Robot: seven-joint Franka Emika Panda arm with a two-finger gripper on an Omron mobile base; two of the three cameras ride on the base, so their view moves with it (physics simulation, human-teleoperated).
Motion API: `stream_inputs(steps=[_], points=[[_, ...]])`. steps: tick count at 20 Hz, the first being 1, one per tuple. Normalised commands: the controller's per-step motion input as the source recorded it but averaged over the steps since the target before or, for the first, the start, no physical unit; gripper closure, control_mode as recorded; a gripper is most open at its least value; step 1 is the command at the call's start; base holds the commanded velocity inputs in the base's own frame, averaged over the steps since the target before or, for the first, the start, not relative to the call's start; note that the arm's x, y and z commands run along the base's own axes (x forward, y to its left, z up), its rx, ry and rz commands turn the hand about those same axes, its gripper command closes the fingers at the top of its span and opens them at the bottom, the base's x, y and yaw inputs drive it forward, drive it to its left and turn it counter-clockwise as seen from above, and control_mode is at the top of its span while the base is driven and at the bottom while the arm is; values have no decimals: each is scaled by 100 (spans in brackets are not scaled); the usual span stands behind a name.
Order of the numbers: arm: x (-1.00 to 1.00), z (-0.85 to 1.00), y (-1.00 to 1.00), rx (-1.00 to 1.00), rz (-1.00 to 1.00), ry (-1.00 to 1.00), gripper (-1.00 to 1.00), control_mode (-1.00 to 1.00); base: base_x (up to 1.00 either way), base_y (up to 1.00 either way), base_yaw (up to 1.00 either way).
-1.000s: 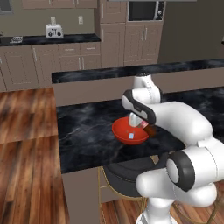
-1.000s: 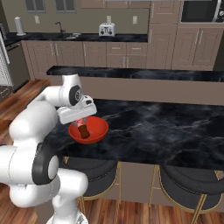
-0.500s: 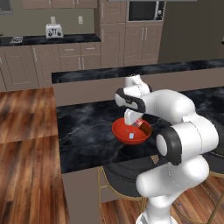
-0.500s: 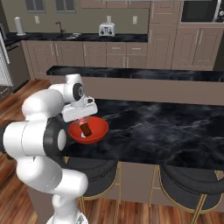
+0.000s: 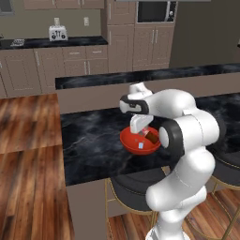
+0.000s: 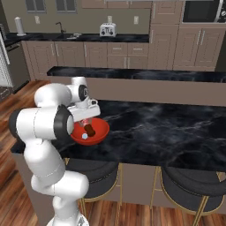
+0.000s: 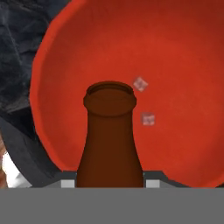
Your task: Open the fridge, grab two sodas, and place both sodas inside the bowl with ice on the dining counter.
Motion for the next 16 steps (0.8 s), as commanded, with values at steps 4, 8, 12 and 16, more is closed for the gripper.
stream_inputs(steps=[4,8,12,16], points=[[26,-33,0,0,4,4,100,-100,0,0,0],[24,-33,0,0,4,4,100,-100,0,0,0],[18,-31,0,0,4,1,100,-100,0,0,0],[16,-26,0,0,4,0,100,-100,0,0,0]])
